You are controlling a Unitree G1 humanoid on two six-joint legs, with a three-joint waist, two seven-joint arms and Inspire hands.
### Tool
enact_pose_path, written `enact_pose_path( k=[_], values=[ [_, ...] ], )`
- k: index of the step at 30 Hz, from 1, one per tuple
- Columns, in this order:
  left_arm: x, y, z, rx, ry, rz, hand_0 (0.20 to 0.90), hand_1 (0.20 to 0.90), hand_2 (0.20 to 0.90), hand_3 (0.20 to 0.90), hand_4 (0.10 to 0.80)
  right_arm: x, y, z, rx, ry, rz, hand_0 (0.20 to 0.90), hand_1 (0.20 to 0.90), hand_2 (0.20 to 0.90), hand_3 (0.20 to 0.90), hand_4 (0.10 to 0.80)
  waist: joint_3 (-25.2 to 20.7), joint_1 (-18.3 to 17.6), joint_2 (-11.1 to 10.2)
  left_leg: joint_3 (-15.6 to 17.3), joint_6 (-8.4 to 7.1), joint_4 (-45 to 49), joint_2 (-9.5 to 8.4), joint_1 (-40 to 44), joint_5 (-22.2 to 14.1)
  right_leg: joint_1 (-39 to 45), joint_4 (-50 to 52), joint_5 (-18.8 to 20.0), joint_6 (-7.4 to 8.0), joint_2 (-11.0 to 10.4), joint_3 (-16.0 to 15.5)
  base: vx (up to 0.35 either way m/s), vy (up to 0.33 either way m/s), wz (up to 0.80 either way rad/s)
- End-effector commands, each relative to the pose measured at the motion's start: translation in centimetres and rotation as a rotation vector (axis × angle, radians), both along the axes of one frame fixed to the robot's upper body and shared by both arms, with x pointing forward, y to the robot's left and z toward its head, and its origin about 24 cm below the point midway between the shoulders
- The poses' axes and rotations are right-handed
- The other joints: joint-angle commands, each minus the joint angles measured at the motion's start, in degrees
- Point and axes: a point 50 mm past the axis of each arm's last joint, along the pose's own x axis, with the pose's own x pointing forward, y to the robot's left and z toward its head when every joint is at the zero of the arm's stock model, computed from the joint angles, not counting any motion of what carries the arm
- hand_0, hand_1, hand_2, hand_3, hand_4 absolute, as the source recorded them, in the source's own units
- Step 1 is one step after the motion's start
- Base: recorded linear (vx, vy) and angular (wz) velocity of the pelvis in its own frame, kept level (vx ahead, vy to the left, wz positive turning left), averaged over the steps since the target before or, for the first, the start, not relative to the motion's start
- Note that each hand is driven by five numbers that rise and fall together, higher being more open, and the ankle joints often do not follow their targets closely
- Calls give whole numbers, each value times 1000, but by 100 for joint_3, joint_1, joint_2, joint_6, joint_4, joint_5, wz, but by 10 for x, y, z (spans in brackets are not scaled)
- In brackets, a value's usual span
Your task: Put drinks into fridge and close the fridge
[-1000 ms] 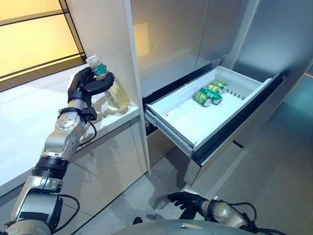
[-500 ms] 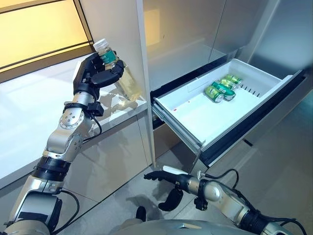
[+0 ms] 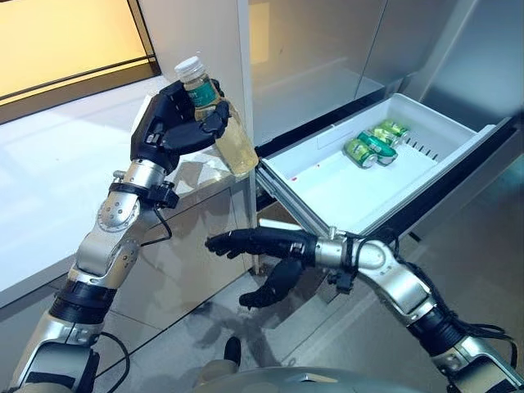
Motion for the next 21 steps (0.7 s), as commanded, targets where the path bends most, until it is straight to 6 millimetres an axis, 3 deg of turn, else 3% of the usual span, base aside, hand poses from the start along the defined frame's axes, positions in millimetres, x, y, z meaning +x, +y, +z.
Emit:
enact_pose_path(
  k=[1,4,11,16,21],
  values=[
    [-32,16,98,2,-575,-13,300,300,300,200,100,-8,2,63,296,-177,183,900,900,900,900,800,-592,-40,-19,-8,267,12,-408,614,-1172,-466,92,328,429,-179,412,0,0,0],
    [-37,23,100,39,-600,9,300,300,300,200,100,-7,-12,74,358,-214,129,900,900,900,900,800,-632,-58,-27,10,269,12,-404,619,-1184,-470,83,335,432,-177,419,0,0,0],
    [-52,50,108,135,-647,126,300,300,300,200,100,-4,-55,77,344,-291,-78,900,900,900,900,800,-689,-151,-9,87,264,12,-388,591,-1199,-525,70,346,453,-173,448,-3,0,0],
    [-52,54,106,184,-629,136,300,300,300,200,100,0,-66,85,363,-339,-191,900,900,900,900,800,-671,-189,9,90,265,12,-392,594,-1214,-537,66,350,450,-156,484,-18,0,-1],
    [-48,45,102,192,-601,80,300,300,300,200,100,7,-65,90,352,-373,-272,900,900,900,900,800,-634,-191,24,94,260,12,-383,600,-1218,-531,57,351,447,-149,487,-13,1,0]
  ],
)
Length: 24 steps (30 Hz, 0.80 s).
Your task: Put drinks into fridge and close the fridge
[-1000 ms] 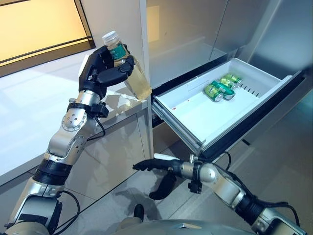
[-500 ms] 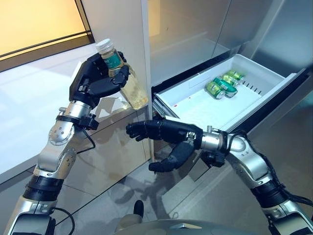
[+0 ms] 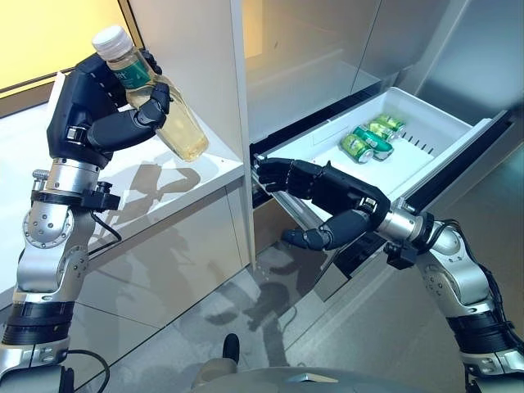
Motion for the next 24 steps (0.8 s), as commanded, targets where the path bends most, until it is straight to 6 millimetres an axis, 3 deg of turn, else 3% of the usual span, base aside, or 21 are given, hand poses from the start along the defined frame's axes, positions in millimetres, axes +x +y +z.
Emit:
enact_pose_path(
  k=[1,12,24],
  values=[
    [-20,-12,67,82,-359,-74,300,300,300,200,100,2,3,47,87,-252,-44,900,900,900,900,800,-663,-97,48,62,240,12,-371,630,-1193,-480,51,356,444,-136,442,0,0,0],
    [-9,-45,52,69,-278,-252,300,300,300,200,100,24,27,54,101,-196,-74,900,900,900,900,800,-637,5,11,40,223,12,-357,632,-1173,-458,42,366,424,-131,384,0,0,0],
    [-5,-72,56,100,-281,-370,300,300,300,200,100,43,52,46,128,-56,-54,900,900,900,900,800,-643,120,-20,-26,235,12,-377,633,-1177,-423,36,355,396,-138,318,2,-1,1]
  ],
)
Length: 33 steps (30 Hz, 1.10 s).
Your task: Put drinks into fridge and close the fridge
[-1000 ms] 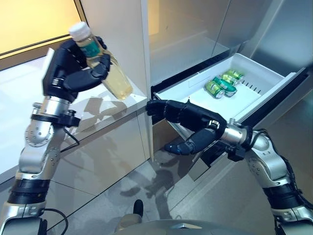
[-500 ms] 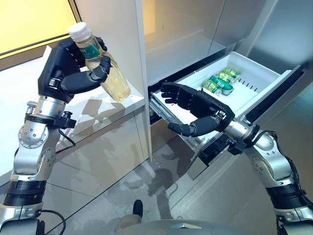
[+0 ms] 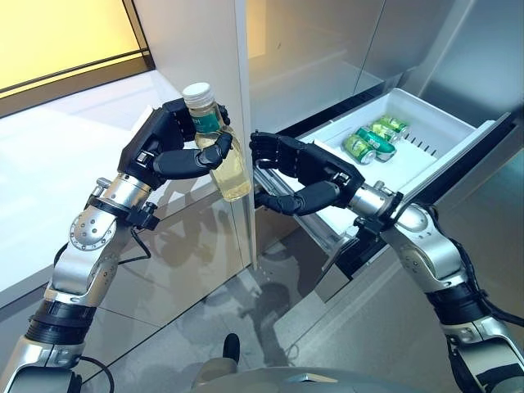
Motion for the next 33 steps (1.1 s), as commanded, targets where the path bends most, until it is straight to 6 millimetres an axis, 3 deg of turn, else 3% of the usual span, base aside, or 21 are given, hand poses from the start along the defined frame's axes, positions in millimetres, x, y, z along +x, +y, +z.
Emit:
enact_pose_path(
  k=[1,13,33],
  values=[
    [-15,-28,91,-51,-451,-149,300,300,300,200,100,8,21,45,127,-160,73,900,900,900,900,800,-653,29,-21,13,231,11,-368,615,-1181,-486,43,354,396,-165,364,23,-7,5],
    [-13,-47,92,-52,-436,-263,300,300,300,200,100,17,45,53,125,-160,101,900,900,900,900,800,-664,123,-34,-53,245,11,-381,623,-1185,-460,45,341,369,-172,319,7,-1,2],
    [-9,-62,88,-56,-375,-379,300,300,300,200,100,24,65,62,100,-169,145,900,900,900,900,800,-688,204,-41,-82,271,11,-377,651,-1185,-432,48,335,339,-170,297,2,0,0]
  ],
)
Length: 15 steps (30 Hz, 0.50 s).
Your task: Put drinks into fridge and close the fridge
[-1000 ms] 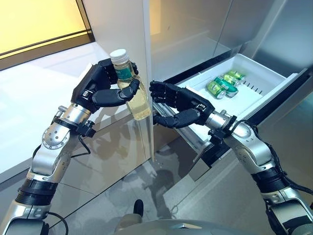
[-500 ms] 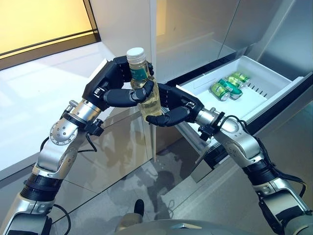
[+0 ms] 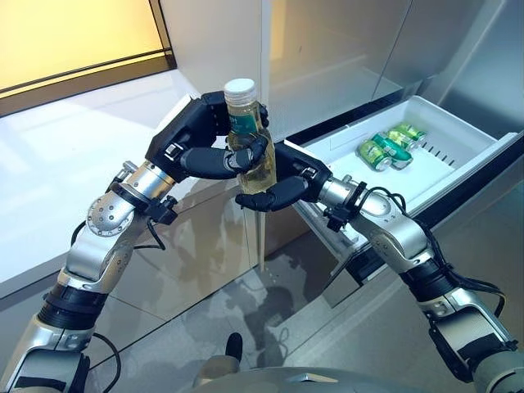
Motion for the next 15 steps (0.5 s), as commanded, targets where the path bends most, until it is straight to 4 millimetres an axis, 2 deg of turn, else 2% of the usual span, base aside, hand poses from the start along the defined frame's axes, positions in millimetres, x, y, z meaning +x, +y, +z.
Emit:
enact_pose_path(
  k=[1,5,7,8,15],
  values=[
    [-13,-25,71,-149,-317,-188,300,300,300,200,100,8,26,59,135,-197,78,900,900,900,900,800,-688,9,-43,46,245,10,-315,640,-1206,-502,48,350,315,-143,347,0,0,0],
    [-12,-26,69,-148,-299,-199,300,300,300,200,100,8,29,62,137,-210,83,900,900,900,900,800,-696,20,-40,48,245,10,-310,644,-1205,-497,47,350,315,-145,346,0,0,0],
    [-12,-25,67,-147,-290,-206,300,300,300,200,100,8,29,64,143,-218,85,646,646,646,604,504,-698,26,-41,56,245,10,-305,642,-1202,-497,46,351,314,-144,345,0,0,0],
    [-11,-26,66,-147,-287,-209,300,300,300,200,100,8,30,65,141,-223,85,300,300,300,200,100,-699,24,-41,55,246,10,-304,643,-1201,-501,47,354,312,-145,344,0,0,0],
    [-11,-27,63,-145,-269,-221,300,300,300,200,100,7,31,68,158,-232,78,300,300,300,200,100,-699,27,-40,51,249,10,-300,644,-1198,-497,42,358,307,-140,352,0,0,0]
  ],
)
